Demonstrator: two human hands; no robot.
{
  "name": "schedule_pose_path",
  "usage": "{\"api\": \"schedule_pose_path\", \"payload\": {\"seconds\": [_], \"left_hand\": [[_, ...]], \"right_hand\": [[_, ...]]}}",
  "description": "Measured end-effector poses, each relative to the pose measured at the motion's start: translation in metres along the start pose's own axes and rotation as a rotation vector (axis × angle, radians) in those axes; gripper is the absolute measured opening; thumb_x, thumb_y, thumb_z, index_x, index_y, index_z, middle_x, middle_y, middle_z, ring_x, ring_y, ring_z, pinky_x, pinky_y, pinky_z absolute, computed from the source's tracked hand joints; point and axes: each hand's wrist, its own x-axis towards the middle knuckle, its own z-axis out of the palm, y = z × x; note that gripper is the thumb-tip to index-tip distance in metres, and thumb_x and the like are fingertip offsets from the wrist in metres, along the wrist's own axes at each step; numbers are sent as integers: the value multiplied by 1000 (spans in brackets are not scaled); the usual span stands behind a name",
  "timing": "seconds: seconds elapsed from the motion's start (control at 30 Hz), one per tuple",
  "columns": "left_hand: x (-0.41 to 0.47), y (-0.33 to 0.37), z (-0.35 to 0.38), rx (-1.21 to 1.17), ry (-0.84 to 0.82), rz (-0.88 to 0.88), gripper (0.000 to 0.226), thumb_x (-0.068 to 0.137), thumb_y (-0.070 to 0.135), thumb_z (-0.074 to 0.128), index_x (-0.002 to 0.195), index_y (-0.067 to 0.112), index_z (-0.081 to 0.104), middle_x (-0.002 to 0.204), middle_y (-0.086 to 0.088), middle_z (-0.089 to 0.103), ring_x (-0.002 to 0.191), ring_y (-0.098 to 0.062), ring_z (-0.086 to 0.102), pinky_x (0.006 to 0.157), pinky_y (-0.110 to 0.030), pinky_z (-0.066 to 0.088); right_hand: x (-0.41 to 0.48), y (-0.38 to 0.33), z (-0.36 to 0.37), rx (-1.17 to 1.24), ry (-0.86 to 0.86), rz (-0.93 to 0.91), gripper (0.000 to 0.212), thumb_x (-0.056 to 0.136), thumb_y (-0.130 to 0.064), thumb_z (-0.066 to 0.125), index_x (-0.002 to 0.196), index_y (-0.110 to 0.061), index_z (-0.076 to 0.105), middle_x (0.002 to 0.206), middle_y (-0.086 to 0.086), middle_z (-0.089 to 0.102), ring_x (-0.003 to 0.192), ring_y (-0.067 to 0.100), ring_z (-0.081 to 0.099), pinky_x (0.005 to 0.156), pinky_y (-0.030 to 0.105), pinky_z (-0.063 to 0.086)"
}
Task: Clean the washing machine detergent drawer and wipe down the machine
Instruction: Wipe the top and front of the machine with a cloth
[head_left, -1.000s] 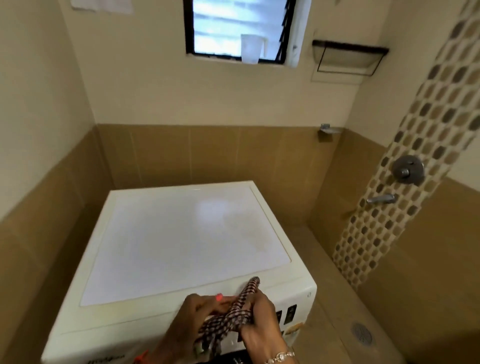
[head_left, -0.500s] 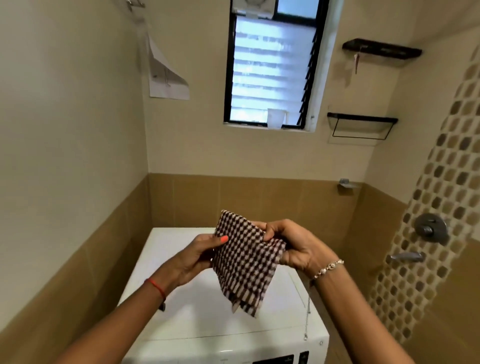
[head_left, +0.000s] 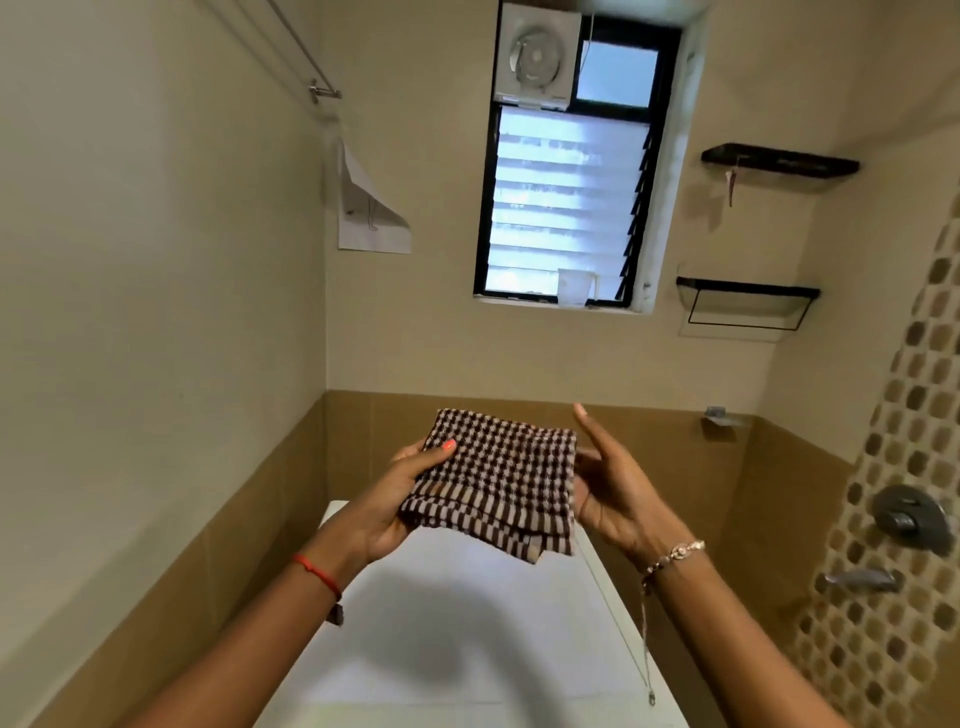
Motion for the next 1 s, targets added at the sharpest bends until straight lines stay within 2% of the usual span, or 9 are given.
{"api": "schedule_pose_path", "payload": {"seconds": [0.03, 0.1, 0.17, 0.23, 0.43, 0.53, 0.7, 0.9, 1.0], "left_hand": [[4, -1, -3, 7, 24, -7, 49, 83, 16, 59, 128, 3, 47, 109, -14, 65, 92, -23, 64, 67, -28, 59], [10, -4, -11, 78, 68, -53, 46, 88, 14, 56, 131, 5, 44, 114, -16, 64, 95, -25, 64, 69, -30, 58], [16, -5, -22, 95, 71, -105, 43, 88, 12, 56, 130, 3, 46, 109, -16, 66, 92, -25, 66, 70, -31, 58], [21, -4, -32, 51, 52, -151, 41, 87, 11, 57, 126, -1, 50, 100, -17, 68, 83, -24, 68, 66, -31, 59], [40, -2, -47, -15, 50, -185, 36, 89, 14, 56, 122, 0, 52, 96, -18, 68, 77, -25, 69, 57, -32, 59], [53, -6, -48, 39, 108, -185, 32, 92, 12, 52, 122, 0, 51, 94, -16, 67, 77, -25, 66, 55, -30, 59], [72, -22, -51, 161, 122, -243, 31, 95, 10, 47, 124, 4, 51, 99, -14, 67, 83, -24, 64, 58, -27, 58], [101, -41, -28, 211, 64, -257, 33, 97, 13, 44, 129, 7, 49, 108, -14, 65, 87, -24, 63, 65, -32, 52], [115, -55, -6, 242, 61, -252, 33, 97, 16, 43, 128, 6, 50, 113, -16, 64, 89, -27, 63, 64, -34, 52]], "right_hand": [[3, 10, -2, -1, -5, 34, 52, 87, -31, 55, 121, 9, 49, 89, 17, 64, 71, 24, 66, 62, 32, 59], [12, 26, -7, -81, 37, 63, 41, 85, -13, 58, 118, 10, 52, 96, 21, 66, 77, 27, 67, 60, 33, 59], [23, 29, -9, -179, 93, 38, 36, 82, 7, 55, 117, 11, 52, 105, 24, 65, 88, 30, 66, 70, 36, 60], [35, 24, -11, -225, 139, 19, 28, 82, 13, 52, 109, 11, 55, 102, 24, 66, 86, 29, 66, 72, 35, 59], [63, 23, -19, -190, 239, 29, 36, 76, 1, 65, 109, 13, 56, 103, 26, 67, 83, 29, 70, 73, 37, 59], [74, 31, -27, -128, 238, 90, 42, 71, 5, 65, 111, 12, 55, 105, 27, 66, 84, 32, 70, 73, 40, 59], [81, 34, -46, -267, 305, 157, 27, 83, 14, 52, 109, 6, 56, 103, 22, 66, 88, 31, 67, 72, 38, 59], [66, 16, -69, -378, 468, 115, 40, 91, 0, 50, 130, -8, 45, 109, 15, 62, 91, 24, 63, 60, 32, 59], [53, 7, -82, -392, 571, 46, 40, 91, -7, 52, 130, -5, 44, 112, 17, 62, 92, 25, 64, 66, 33, 57]]}}
